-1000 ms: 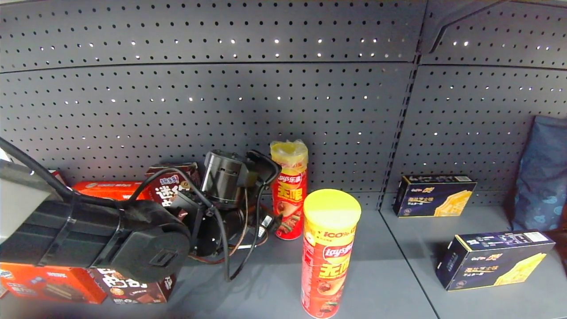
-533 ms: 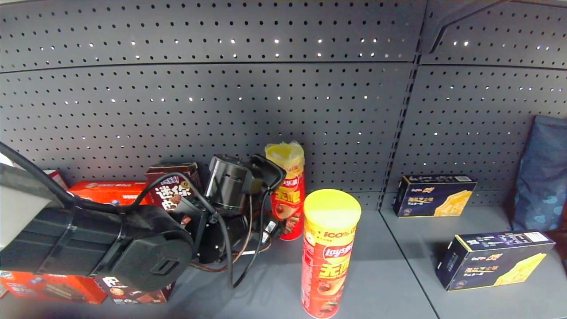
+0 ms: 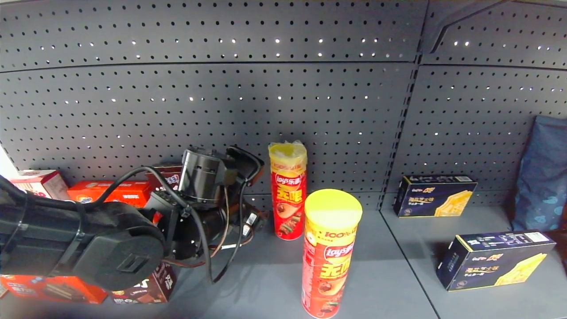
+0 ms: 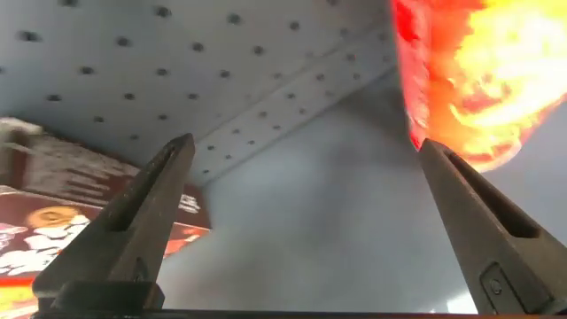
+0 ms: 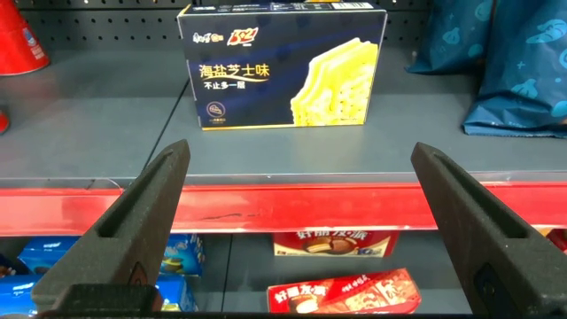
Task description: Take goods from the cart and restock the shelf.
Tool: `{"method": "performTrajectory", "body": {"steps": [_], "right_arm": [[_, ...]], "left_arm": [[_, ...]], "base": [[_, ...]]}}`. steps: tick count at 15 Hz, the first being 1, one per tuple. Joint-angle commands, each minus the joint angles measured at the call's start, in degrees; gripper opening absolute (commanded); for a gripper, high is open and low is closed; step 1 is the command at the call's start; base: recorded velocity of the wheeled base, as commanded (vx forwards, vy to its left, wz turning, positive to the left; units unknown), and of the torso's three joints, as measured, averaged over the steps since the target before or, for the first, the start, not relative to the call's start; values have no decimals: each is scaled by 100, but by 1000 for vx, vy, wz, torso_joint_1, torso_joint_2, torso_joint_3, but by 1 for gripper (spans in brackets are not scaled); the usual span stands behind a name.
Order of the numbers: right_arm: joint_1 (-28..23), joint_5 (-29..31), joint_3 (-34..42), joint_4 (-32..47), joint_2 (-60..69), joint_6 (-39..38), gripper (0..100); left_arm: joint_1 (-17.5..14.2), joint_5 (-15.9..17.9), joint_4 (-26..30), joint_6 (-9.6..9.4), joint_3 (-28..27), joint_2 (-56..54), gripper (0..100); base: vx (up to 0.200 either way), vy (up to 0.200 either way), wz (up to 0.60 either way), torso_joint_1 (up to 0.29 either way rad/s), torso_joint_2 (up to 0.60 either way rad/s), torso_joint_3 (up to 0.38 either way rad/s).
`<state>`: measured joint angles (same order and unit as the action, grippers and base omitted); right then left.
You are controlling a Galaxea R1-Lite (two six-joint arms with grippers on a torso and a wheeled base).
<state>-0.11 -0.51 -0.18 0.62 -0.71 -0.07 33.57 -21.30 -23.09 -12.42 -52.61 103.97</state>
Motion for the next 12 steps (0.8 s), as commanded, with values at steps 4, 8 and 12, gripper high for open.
{"method": "performTrajectory", "body": {"steps": [4,8,12], "right_arm": [[2,-2,1,-1,-8,-1,100],[2,-2,1,-1,-8,-1,100],[2,-2,1,-1,-8,-1,100]], "left_arm": [[-79,-155,-64,196,-144,123,100],[-70,-305,-354,478,-109,317,100],[-79,-305,-381,697,-100,396,100]], "base": [[0,0,0,0,0,0],[0,0,0,0,0,0],[0,0,0,0,0,0]]}}
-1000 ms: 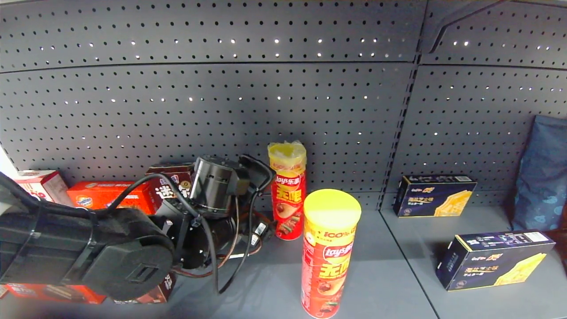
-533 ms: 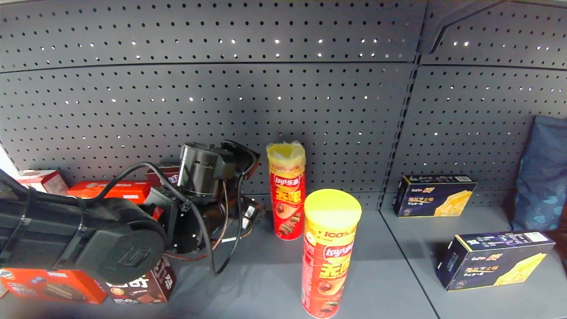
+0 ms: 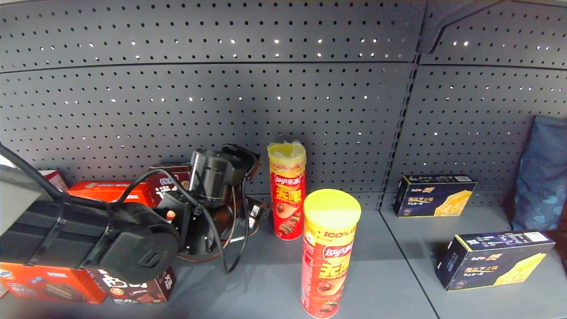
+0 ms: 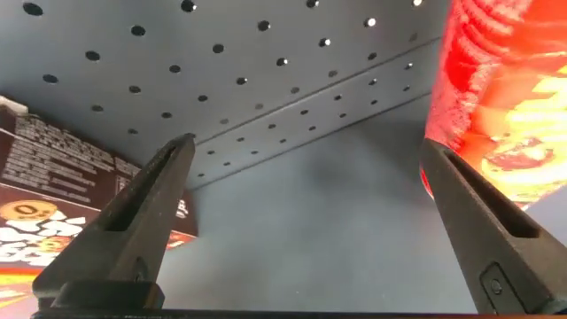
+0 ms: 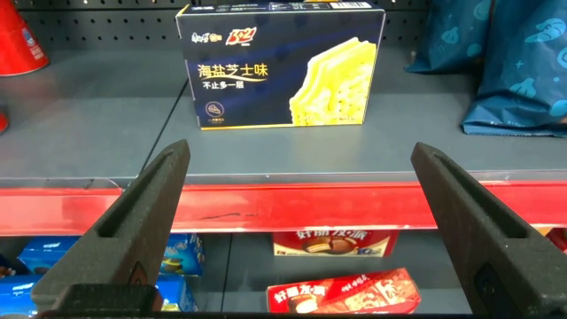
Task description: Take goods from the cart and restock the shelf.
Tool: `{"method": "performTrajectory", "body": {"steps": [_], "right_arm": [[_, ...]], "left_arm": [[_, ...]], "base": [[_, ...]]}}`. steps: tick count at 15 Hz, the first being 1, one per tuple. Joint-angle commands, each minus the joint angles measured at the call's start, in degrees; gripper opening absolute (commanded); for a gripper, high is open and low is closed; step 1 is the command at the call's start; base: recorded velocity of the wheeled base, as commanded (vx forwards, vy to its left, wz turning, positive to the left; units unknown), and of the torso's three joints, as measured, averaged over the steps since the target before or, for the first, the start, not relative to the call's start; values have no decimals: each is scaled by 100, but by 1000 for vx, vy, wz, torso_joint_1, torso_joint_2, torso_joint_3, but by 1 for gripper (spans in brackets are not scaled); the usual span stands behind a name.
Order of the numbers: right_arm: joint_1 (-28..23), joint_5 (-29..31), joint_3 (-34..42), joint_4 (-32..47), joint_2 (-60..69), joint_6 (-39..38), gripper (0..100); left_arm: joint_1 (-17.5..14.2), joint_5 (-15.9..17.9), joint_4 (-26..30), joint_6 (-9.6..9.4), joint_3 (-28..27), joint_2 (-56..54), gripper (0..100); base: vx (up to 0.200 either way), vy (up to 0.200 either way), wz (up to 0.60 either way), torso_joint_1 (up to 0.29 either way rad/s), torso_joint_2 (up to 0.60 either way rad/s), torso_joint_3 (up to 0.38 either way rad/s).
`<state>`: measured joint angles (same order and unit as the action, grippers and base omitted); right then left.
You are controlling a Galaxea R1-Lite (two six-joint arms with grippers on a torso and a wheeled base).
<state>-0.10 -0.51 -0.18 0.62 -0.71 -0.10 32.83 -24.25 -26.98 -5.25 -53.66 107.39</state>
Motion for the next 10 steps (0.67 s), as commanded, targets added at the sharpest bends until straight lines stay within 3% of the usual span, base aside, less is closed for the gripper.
{"method": "performTrajectory", "body": {"steps": [1,5,6,10], "right_arm": [[1,-2,1,-1,-8,1,100],[1,-2,1,-1,-8,1,100],[1,-2,1,-1,-8,1,100],[1,-2,1,-1,-8,1,100]], "left_arm": [[-5,-1,-88,86,5,98,100],[-5,-1,-176,297,75,177,100],[13,8,-167,429,75,177,100],[57,25,-167,499,154,186,100]], "base": [[0,0,0,0,0,0],[0,0,0,0,0,0],[0,0,0,0,0,0],[0,0,0,0,0,0]]}}
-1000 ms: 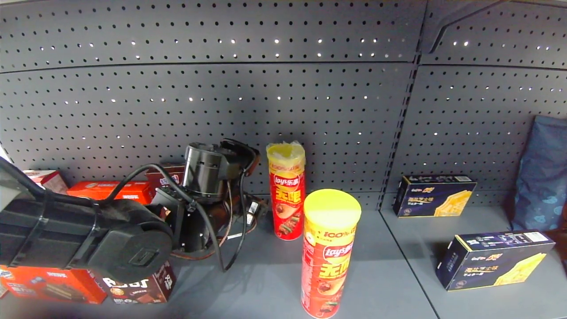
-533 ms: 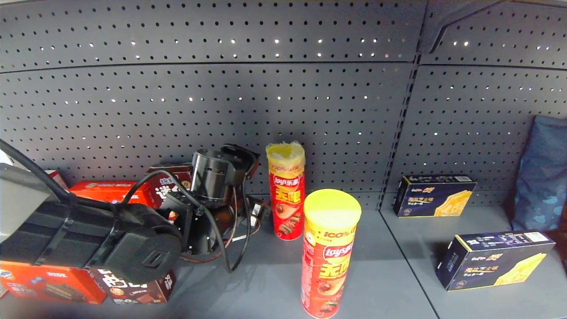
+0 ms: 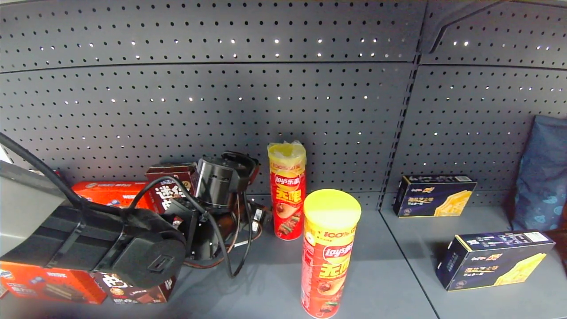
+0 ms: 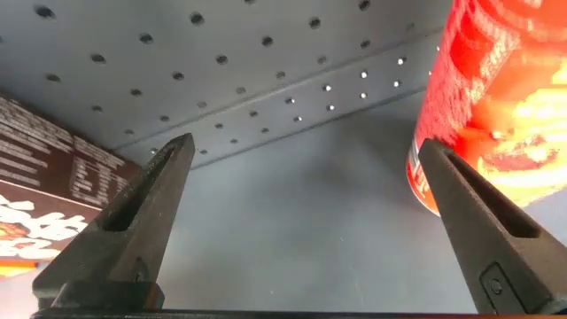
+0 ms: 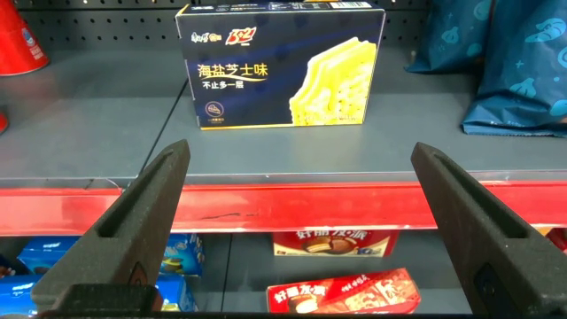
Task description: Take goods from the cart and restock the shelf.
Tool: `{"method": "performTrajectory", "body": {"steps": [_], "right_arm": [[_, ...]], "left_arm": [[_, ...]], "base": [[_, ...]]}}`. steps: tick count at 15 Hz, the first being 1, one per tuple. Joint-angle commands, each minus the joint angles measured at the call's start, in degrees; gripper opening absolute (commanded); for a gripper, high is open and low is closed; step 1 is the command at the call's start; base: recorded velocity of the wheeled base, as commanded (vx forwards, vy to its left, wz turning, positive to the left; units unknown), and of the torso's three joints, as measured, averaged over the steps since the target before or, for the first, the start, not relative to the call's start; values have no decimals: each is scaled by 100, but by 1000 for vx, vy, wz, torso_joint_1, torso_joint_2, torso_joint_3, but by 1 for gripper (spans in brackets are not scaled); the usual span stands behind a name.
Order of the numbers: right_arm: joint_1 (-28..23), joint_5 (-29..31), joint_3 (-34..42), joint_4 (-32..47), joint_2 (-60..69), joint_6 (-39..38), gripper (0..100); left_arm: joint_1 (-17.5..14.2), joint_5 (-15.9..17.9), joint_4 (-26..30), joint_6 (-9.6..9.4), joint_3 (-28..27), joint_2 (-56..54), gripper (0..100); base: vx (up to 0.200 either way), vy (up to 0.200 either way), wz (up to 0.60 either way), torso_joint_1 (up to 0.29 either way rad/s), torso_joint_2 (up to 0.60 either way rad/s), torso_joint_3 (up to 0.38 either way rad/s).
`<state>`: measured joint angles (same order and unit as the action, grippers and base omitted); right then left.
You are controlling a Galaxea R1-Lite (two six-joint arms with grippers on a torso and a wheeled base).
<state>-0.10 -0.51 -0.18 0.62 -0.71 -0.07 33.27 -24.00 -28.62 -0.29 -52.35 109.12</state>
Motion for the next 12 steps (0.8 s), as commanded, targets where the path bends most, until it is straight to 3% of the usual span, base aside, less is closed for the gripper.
{"method": "performTrajectory", "body": {"steps": [1,12], "right_arm": [[1,-2,1,-1,-8,-1,100],[1,-2,1,-1,-8,-1,100]], "left_arm": [[31,1,-3,3,32,13,100],[215,1,-3,170,5,92,100]], "base": [[0,0,0,0,0,0],[0,0,0,0,0,0]]}}
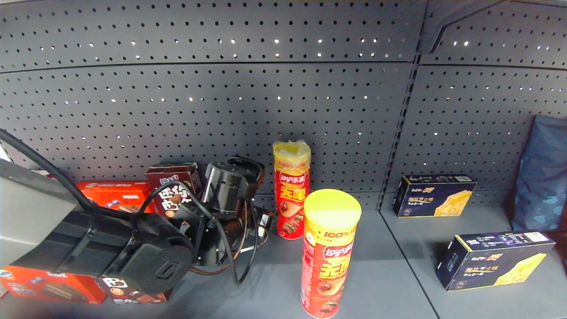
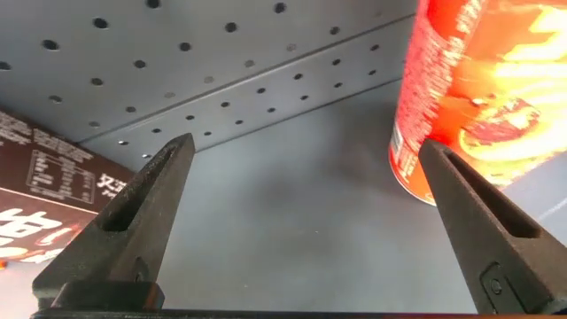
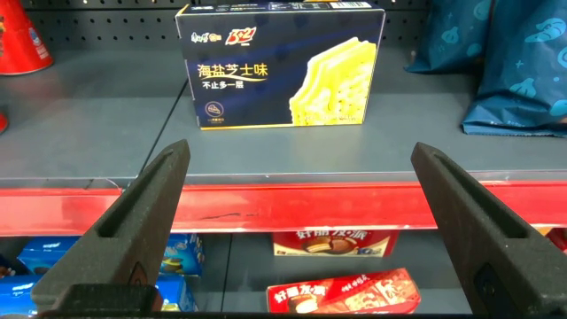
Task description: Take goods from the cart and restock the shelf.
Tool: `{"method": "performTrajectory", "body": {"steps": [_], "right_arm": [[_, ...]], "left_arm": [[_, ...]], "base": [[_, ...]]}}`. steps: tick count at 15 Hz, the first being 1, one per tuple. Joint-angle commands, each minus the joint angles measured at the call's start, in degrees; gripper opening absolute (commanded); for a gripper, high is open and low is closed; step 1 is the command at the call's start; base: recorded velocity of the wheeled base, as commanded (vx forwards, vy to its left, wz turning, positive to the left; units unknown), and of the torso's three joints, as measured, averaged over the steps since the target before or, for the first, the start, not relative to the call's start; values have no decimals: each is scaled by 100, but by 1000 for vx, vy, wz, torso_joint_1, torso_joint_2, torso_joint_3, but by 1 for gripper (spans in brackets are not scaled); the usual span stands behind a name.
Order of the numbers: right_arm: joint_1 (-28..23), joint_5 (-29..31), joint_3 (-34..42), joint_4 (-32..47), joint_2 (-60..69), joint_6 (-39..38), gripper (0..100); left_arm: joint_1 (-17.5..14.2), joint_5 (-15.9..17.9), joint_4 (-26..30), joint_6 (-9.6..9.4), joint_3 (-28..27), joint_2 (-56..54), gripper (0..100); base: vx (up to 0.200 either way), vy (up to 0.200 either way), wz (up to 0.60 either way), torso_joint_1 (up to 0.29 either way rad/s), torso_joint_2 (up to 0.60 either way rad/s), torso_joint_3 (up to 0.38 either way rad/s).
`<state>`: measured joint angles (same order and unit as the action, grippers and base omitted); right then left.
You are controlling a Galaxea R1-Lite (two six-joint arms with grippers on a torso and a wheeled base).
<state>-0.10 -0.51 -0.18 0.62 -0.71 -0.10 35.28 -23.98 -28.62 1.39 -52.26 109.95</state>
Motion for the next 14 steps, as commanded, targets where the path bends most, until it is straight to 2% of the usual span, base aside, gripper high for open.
{"method": "performTrajectory", "body": {"steps": [1,12,14], "right_arm": [[1,-2,1,-1,-8,1,100],[1,-2,1,-1,-8,1,100],[1,-2,1,-1,-8,1,100]], "left_arm": [[40,-2,-3,2,-3,18,100],[120,-10,-73,2,-3,36,100],[102,-10,-100,-69,14,-316,100]], "base": [[0,0,0,0,0,0],[0,0,0,0,0,0],[0,0,0,0,0,0]]}}
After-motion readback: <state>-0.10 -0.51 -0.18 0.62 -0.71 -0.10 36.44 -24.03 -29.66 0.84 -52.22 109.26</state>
